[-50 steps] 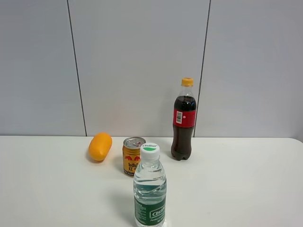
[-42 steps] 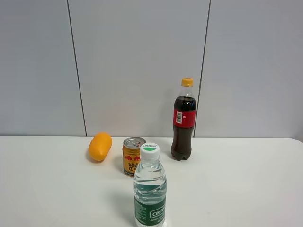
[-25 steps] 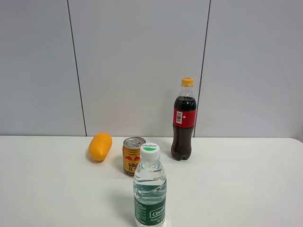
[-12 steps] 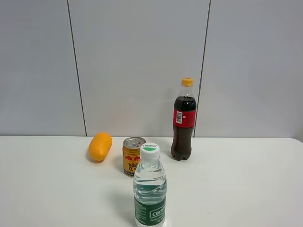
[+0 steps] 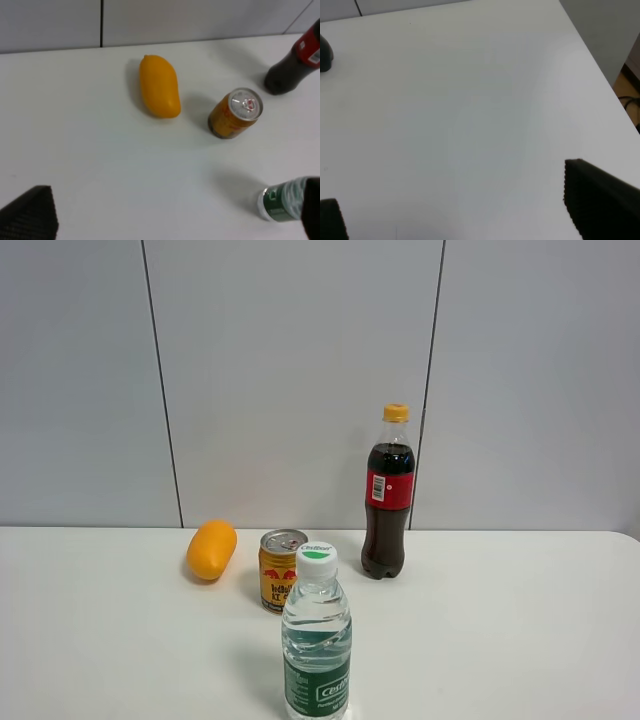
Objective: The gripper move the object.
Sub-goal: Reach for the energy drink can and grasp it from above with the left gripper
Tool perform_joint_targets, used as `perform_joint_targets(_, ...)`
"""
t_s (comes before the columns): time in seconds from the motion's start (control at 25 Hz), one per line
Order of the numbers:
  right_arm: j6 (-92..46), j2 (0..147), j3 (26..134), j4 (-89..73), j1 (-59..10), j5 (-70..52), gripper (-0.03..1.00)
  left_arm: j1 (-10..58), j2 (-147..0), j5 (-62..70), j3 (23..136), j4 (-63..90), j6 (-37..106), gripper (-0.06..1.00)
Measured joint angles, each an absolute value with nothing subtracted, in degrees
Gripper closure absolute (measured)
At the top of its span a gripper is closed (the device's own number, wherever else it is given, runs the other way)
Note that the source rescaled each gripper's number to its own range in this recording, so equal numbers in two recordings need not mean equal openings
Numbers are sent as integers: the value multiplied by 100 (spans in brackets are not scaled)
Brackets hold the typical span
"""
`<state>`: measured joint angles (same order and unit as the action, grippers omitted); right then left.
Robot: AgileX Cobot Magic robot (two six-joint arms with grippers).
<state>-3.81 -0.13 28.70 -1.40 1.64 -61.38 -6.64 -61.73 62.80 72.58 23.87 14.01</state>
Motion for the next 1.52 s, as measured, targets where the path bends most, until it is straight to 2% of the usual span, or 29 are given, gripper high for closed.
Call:
perform_joint_targets(0.2, -381, -13, 2870, -140, 164, -6138, -3, -384, -6809, 5842, 7258, 2376, 1431, -6)
perform_joint_targets(0.52, -381, -13, 2870, -140, 164, -6138, -3, 442, -7945, 4644, 7258, 2387, 1135, -6)
perform_joint_targets(0.88, -381, -13, 2870, -140, 164, -6138, -3, 1213, -9256, 4374, 7854, 2340, 831, -6)
perform_joint_targets(1.16, -381, -13, 2870, -140, 164, -6138, -3, 1323, -10143, 4378, 8700, 2279, 831, -6)
perform_joint_targets(1.52, -381, -13, 2870, -140, 164, -6138, -3, 1480, -10528, 4687, 8792, 2220, 805, -6)
